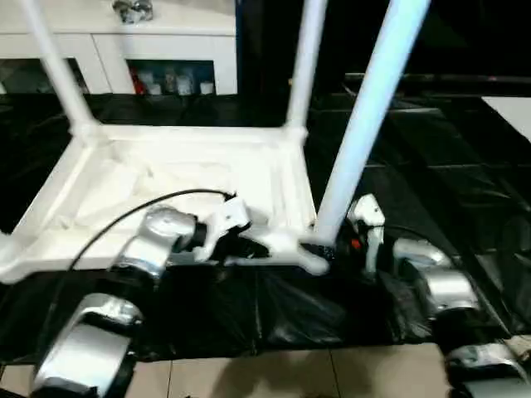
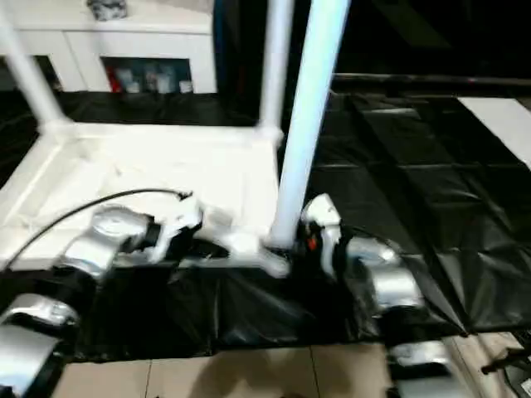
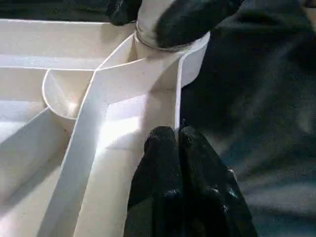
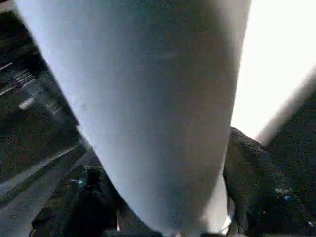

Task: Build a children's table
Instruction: Rotate leg to tighten

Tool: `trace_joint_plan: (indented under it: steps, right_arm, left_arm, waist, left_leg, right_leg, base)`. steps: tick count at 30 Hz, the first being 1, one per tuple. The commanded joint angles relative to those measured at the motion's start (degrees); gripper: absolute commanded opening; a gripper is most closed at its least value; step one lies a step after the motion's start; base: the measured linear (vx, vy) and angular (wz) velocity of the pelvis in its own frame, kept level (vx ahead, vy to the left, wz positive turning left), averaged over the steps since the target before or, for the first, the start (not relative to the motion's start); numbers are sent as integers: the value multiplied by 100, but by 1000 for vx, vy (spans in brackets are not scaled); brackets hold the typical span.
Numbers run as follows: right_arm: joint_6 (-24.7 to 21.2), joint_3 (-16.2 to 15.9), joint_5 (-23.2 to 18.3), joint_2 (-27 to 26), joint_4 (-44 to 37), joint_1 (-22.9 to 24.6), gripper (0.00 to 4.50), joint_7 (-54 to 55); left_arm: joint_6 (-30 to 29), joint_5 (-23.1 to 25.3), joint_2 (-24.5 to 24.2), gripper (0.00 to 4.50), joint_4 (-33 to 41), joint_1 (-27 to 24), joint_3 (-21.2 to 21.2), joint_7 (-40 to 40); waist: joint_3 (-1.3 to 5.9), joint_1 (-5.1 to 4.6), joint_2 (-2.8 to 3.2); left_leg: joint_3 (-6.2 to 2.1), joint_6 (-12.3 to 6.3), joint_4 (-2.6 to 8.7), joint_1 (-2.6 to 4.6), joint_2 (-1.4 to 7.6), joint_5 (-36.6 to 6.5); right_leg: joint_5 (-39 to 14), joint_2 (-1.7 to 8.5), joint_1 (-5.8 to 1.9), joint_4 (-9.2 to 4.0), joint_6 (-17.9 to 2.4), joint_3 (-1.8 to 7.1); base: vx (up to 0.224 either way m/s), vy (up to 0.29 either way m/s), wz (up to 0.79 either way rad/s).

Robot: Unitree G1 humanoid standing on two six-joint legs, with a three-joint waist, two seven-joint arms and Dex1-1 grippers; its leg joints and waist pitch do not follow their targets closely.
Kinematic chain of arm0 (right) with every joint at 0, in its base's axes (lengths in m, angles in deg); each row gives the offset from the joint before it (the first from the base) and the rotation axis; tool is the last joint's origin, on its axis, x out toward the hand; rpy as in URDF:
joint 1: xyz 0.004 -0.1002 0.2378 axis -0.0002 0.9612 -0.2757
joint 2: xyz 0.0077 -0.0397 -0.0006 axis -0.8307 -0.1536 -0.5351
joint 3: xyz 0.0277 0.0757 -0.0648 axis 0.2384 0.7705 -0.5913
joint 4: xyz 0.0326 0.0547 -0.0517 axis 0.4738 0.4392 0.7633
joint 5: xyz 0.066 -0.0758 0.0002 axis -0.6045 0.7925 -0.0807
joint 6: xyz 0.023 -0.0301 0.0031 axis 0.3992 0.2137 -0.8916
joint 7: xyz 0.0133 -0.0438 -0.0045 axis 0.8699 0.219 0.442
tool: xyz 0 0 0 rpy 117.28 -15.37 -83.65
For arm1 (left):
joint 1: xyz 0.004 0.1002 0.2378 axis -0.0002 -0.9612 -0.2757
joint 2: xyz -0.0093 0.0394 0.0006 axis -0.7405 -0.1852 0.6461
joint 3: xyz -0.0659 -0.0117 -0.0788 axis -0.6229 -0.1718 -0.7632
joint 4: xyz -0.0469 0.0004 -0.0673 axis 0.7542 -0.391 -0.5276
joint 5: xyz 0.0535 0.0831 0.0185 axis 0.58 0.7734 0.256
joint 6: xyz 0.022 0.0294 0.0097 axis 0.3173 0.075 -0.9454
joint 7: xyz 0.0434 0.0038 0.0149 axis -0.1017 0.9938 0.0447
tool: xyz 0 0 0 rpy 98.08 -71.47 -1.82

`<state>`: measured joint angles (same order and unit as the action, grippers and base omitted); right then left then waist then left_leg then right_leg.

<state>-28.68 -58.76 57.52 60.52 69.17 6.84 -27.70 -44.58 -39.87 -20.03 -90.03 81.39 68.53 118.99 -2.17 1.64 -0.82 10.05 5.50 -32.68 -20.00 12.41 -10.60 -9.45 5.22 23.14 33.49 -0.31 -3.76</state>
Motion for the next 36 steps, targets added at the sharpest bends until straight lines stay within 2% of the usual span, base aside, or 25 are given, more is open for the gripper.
trace_joint_plan:
  steps: [1,2,3,4,5,6,7,9,10,11,12,15,16,18,19,21,22,24,27,28,29,32,34,36]
  right_arm:
    - [-123,-178,-138,-452,198,-130,253,388]
    - [-164,-178,-42,-548,324,-156,253,755]
    - [-239,-163,-20,-611,386,-171,253,932]
    - [-287,-172,131,-845,583,-210,253,1545]
    - [-273,-178,163,-894,611,-217,253,1646]
    - [-273,-178,163,-894,611,-217,253,1646]
    - [-224,-149,238,-1039,605,-224,253,1826]
    - [-72,-100,317,-1146,627,-251,253,2023]
    - [28,-101,364,-1147,636,-262,253,2089]
    - [118,-88,383,-1141,670,-279,287,2119]
    - [146,-71,362,-1131,677,-284,308,2086]
    - [172,-54,297,-1020,646,-279,331,1898]
    - [257,-144,394,-907,616,-267,343,1857]
    - [364,-199,406,-701,592,-278,356,1641]
    - [361,-201,363,-619,576,-282,356,1476]
    - [329,-236,316,-469,503,-275,356,1146]
    - [191,-240,201,-309,359,-252,356,632]
    - [65,-278,107,-181,224,-228,356,198]
    - [31,-523,113,97,33,-152,356,-535]
    - [13,-783,140,321,-146,-68,356,-1157]
    - [-5,-867,142,389,-209,-42,356,-1357]
    - [-30,-1083,115,553,-278,-41,356,-1834]
    - [-27,-1225,140,642,-324,-52,356,-2191]
    - [-42,-1327,180,686,-359,-63,356,-2413]
  left_arm:
    - [-168,-1,485,0,76,120,99,-528]
    - [-217,27,617,0,118,85,126,-665]
    - [-229,44,691,0,140,64,145,-727]
    - [-259,131,961,0,211,-13,253,-939]
    - [-256,155,1010,0,219,-26,284,-973]
    - [-256,155,1010,0,219,-26,284,-973]
    - [-249,193,1099,0,203,-39,323,-1102]
    - [-255,233,1142,0,174,-35,351,-1253]
    - [-249,249,1135,0,160,-26,355,-1294]
    - [-248,267,1122,0,152,-23,341,-1324]
    - [-246,264,1110,0,149,-20,328,-1323]
    - [-215,260,1006,0,143,-14,280,-1287]
    - [-194,258,948,0,142,-12,252,-1266]
    - [-131,234,840,0,154,-8,213,-1156]
    - [-97,221,797,0,160,-10,208,-1082]
    - [-37,173,722,0,171,-12,201,-888]
    - [26,79,635,0,191,-19,177,-607]
    - [72,36,559,0,182,1,165,-457]
    - [243,0,427,0,112,48,174,-195]
    - [345,4,313,0,22,94,221,84]
    - [387,19,267,0,-10,110,249,182]
    - [481,12,146,0,-65,141,309,547]
    - [543,10,49,0,-51,150,352,850]
    - [572,22,-30,0,-37,163,388,1028]
  waist:
    - [301,-32,8]
    - [303,-29,6]
    - [309,-23,28]
    - [314,-43,23]
    - [314,-56,25]
    - [312,-60,23]
    - [306,-72,50]
    - [304,-85,33]
    - [297,-106,36]
    - [294,-109,71]
    - [290,-130,57]
    - [303,-145,60]
    - [315,-156,65]
    - [327,-155,60]
    - [329,-157,17]
    - [334,-145,35]
    - [339,-148,-3]
    - [342,-134,14]
    - [351,-118,2]
    - [353,-74,16]
    - [353,-65,26]
    - [339,-36,25]
    - [325,5,39]
    - [312,27,17]
  left_leg:
    - [20,-121,394,0,56,-1562]
    - [23,-138,390,0,51,-1541]
    - [22,-150,386,-1,49,-1507]
    - [28,-155,386,-8,51,-1413]
    - [30,-141,384,-4,52,-1402]
    - [39,-156,378,4,38,-1448]
    - [38,-178,381,0,37,-1537]
    - [34,-183,387,-3,33,-1615]
    - [26,-165,393,3,27,-1792]
    - [19,-155,396,12,26,-1854]
    - [18,-156,399,14,26,-1969]
    - [2,-192,406,-3,29,-1944]
    - [-2,-225,411,-23,39,-1837]
    - [12,-255,397,-22,37,-1725]
    - [24,-328,387,-24,35,-1676]
    - [22,-396,377,-34,33,-1595]
    - [33,-502,365,-55,26,-1477]
    - [32,-580,355,-68,32,-1308]
    - [38,-660,340,-69,37,-1135]
    - [43,-737,323,-73,49,-994]
    - [57,-768,315,-69,54,-968]
    - [70,-739,324,-53,77,-1067]
    - [69,-623,340,-31,90,-1244]
    - [67,-547,359,-27,91,-1355]
  right_leg:
    - [-2009,220,-255,-438,-1132,183]
    - [-1962,218,-256,-436,-1137,182]
    - [-1877,217,-260,-427,-1154,185]
    - [-1653,213,-261,-410,-1202,188]
    - [-1633,215,-253,-405,-1213,190]
    - [-1684,206,-251,-424,-1194,185]
    - [-1747,207,-250,-441,-1169,186]
    - [-1845,202,-248,-452,-1126,178]
    - [-2142,208,-227,-483,-1035,171]
    - [-2209,207,-219,-490,-1023,172]
    - [-2302,201,-210,-514,-993,167]
    - [-2186,201,-225,-496,-1014,169]
    - [-1923,199,-246,-469,-1082,172]
    - [-1663,196,-258,-452,-1166,173]
    - [-1543,195,-263,-445,-1221,178]
    - [-1434,206,-282,-425,-1271,182]
    - [-1336,201,-304,-418,-1305,177]
    - [-1247,220,-318,-401,-1338,181]
    - [-1041,218,-329,-377,-1422,176]
    - [-845,204,-353,-354,-1486,157]
    - [-778,197,-346,-346,-1510,156]
    - [-886,207,-323,-345,-1560,153]
    - [-1221,219,-305,-372,-1495,160]
    - [-1427,218,-303,-385,-1430,164]
  base:
    - [0,0,0]
    - [0,0,0]
    - [0,0,0]
    - [0,0,0]
    - [0,0,0]
    - [0,0,0]
    - [0,0,0]
    - [0,0,0]
    - [0,0,0]
    - [0,0,0]
    - [0,0,0]
    - [0,0,0]
    - [0,0,0]
    - [0,0,0]
    - [0,0,0]
    - [0,0,0]
    - [0,0,0]
    - [0,0,0]
    - [0,0,0]
    - [0,0,0]
    - [0,0,0]
    - [0,0,0]
    - [0,0,0]
    - [0,0,0]
